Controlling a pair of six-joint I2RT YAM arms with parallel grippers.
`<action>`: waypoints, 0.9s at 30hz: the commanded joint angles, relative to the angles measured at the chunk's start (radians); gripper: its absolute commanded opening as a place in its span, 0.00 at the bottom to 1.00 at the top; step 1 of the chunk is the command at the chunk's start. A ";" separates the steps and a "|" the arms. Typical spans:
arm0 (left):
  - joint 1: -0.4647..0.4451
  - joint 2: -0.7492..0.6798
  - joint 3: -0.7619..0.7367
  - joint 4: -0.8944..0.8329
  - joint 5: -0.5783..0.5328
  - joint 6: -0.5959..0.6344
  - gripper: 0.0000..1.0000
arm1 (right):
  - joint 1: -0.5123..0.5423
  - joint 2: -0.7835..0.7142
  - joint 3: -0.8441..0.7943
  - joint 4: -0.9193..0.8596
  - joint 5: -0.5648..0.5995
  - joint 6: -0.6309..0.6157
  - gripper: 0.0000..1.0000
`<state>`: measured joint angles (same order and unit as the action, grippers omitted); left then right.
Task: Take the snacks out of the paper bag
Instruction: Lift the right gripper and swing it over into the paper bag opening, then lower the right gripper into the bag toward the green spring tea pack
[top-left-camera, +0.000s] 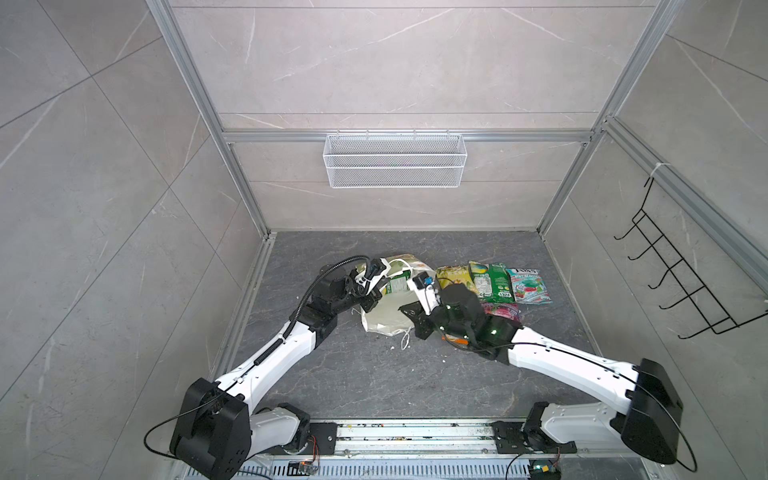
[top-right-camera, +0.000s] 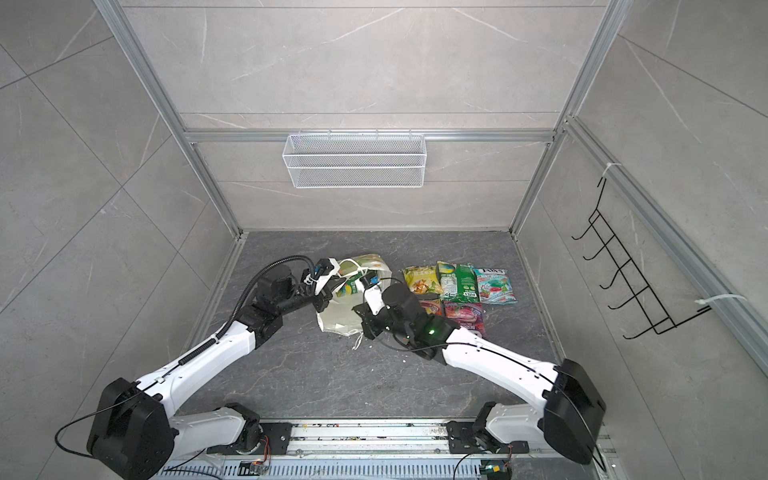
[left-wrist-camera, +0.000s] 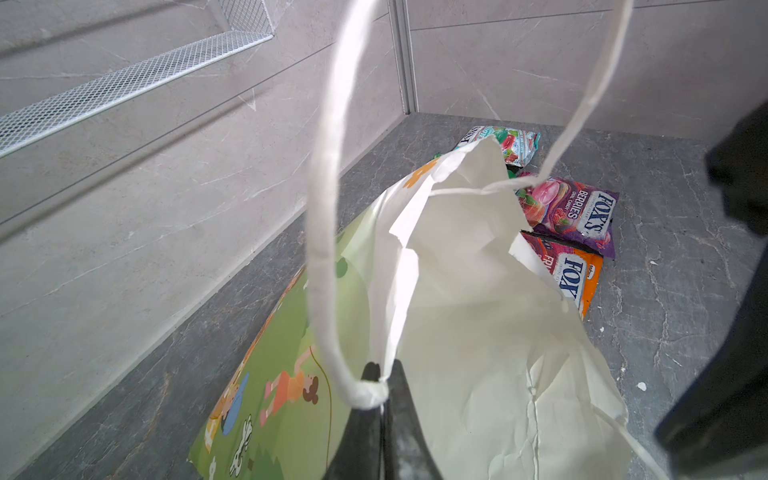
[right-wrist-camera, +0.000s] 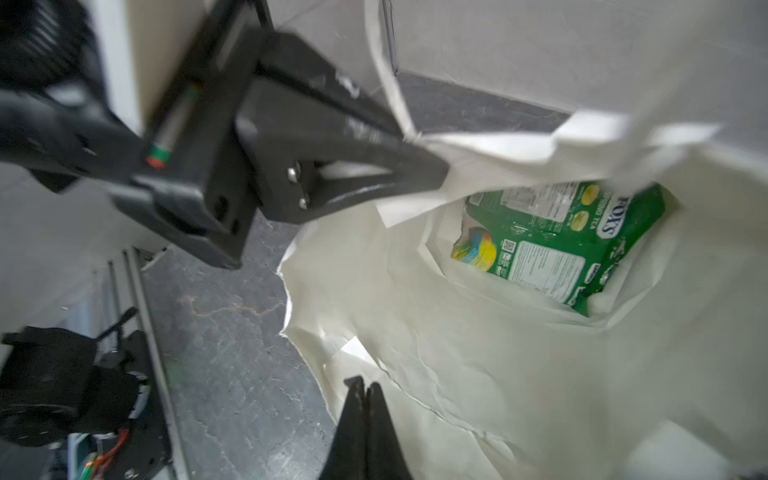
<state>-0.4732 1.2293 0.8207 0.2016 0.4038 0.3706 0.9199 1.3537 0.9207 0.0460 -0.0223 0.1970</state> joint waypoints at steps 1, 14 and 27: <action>-0.004 -0.036 0.039 -0.011 0.032 -0.009 0.00 | 0.058 0.100 0.005 0.144 0.169 -0.032 0.00; -0.005 -0.076 0.027 -0.014 0.033 -0.006 0.00 | 0.017 0.382 0.169 0.039 0.328 0.105 0.00; -0.005 -0.087 0.021 -0.010 0.037 -0.005 0.00 | -0.076 0.533 0.296 -0.042 0.313 0.307 0.00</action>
<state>-0.4736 1.1690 0.8207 0.1688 0.4019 0.3710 0.8673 1.8427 1.1717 0.0624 0.2882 0.4210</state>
